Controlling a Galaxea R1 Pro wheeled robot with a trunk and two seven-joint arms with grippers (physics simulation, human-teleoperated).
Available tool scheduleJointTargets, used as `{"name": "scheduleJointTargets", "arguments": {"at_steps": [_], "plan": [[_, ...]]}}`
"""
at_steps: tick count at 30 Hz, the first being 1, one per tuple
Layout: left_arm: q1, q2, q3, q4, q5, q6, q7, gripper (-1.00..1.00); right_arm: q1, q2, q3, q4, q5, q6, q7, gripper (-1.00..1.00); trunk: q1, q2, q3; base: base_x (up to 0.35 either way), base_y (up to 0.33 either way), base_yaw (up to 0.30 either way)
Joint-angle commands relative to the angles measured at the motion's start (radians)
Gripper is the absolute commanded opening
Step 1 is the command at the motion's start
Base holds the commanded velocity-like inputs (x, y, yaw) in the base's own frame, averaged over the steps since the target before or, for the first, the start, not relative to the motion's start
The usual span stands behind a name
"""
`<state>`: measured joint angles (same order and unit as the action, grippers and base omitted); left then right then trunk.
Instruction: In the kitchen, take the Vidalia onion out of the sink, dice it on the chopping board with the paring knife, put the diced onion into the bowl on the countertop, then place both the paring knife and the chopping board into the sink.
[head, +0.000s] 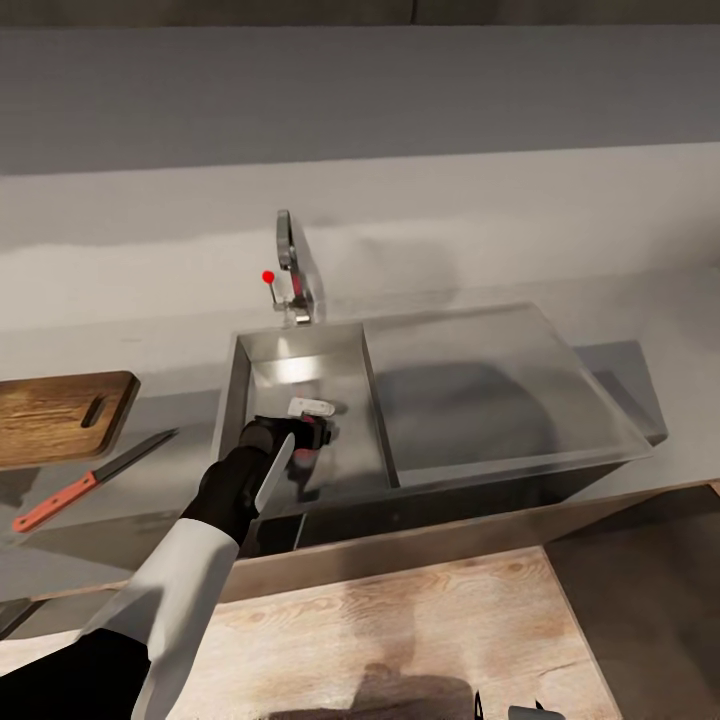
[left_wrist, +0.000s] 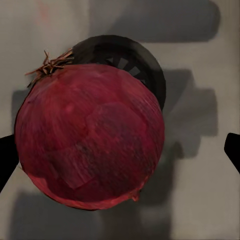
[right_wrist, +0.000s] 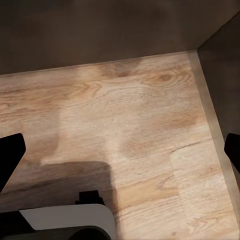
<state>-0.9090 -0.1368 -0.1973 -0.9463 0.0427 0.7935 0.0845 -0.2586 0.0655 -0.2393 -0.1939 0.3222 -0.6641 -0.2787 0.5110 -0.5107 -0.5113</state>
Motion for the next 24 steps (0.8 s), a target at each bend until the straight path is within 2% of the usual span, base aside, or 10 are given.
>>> {"name": "scheduleJointTargets", "arguments": {"at_steps": [1,11,12,24], "plan": [[-0.001,0.0,-0.002,-0.001,0.005,0.004,0.007,1.0,-0.001,0.001,-0.005,0.001,0.011,-0.002,-0.007,1.0,0.0,-0.001,-0.002,0.0,0.0,0.0],[-0.001,0.0,-0.002,-0.001,0.005,0.004,0.007,1.0,-0.001,0.001,-0.005,0.001,0.011,-0.002,-0.007,1.0,0.0,-0.001,-0.003,0.0,0.0,0.0],[-0.001,0.0,-0.002,-0.004,0.005,0.004,0.007,-1.0,-0.001,0.001,-0.005,0.001,0.011,-0.002,-0.007,1.0,0.0,-0.001,-0.003,0.0,0.0,0.0],[-0.001,0.002,-0.001,-0.012,0.003,0.001,0.007,-1.0,-0.001,0.001,-0.005,0.001,0.011,-0.002,-0.007,1.0,0.0,-0.001,-0.003,0.0,0.0,0.0]]}}
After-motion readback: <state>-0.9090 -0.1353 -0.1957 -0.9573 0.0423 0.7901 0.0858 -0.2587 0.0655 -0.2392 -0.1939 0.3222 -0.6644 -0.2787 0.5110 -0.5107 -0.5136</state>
